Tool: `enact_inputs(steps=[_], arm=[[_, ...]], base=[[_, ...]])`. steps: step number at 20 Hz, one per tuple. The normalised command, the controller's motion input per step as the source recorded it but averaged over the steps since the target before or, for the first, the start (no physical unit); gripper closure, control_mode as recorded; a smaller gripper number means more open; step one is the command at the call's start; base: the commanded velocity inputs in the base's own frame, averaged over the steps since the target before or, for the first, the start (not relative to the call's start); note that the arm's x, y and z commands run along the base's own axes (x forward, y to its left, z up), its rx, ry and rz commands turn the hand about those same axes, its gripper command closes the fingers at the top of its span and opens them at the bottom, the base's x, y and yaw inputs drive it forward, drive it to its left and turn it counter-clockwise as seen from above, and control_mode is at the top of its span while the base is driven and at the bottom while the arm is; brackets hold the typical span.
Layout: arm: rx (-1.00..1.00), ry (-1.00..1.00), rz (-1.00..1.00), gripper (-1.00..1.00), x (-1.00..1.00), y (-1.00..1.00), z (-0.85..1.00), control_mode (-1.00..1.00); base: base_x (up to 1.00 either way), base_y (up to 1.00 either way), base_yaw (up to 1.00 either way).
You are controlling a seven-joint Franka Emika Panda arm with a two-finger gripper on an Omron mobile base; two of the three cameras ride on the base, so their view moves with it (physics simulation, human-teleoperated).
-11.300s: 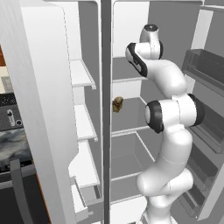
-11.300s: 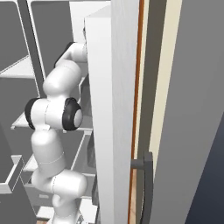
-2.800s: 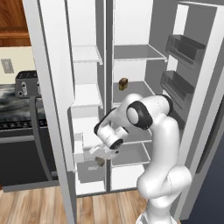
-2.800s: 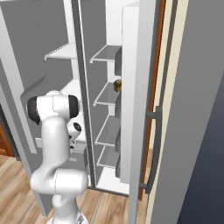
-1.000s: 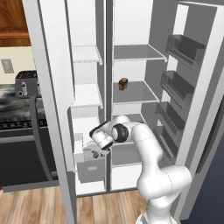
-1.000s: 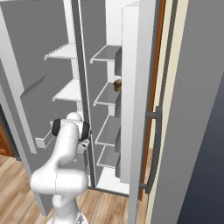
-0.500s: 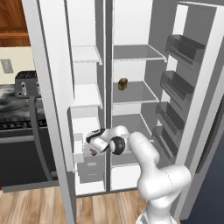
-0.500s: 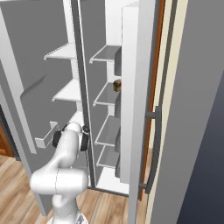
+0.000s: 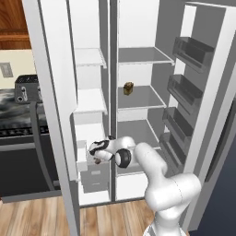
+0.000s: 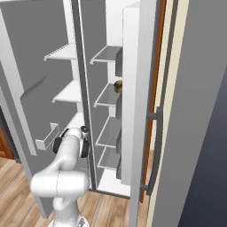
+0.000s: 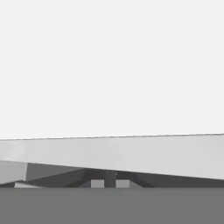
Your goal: Take the carrot and garlic from the fridge shelf and place them in the freezer drawer to begin freezing them.
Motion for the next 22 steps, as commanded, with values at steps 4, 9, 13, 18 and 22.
enact_inputs(steps=[4,9,13,18,22], arm=[[0.00,0.00,0.00,1.00,-0.81,0.02,-1.00,-1.00],[0.00,0.00,0.00,1.00,-0.94,0.00,-0.96,-1.00],[0.00,0.00,0.00,1.00,-1.00,-0.01,-0.87,-1.00],[0.01,0.00,0.00,1.00,-1.00,-0.07,-0.72,-1.00],[0.05,0.00,0.00,1.00,-1.00,-0.15,-0.39,-1.00]], base=[[0.00,0.00,0.00],[0.00,0.00,0.00],[0.00,0.00,0.00],[0.00,0.00,0.00],[0.00,0.00,0.00]])
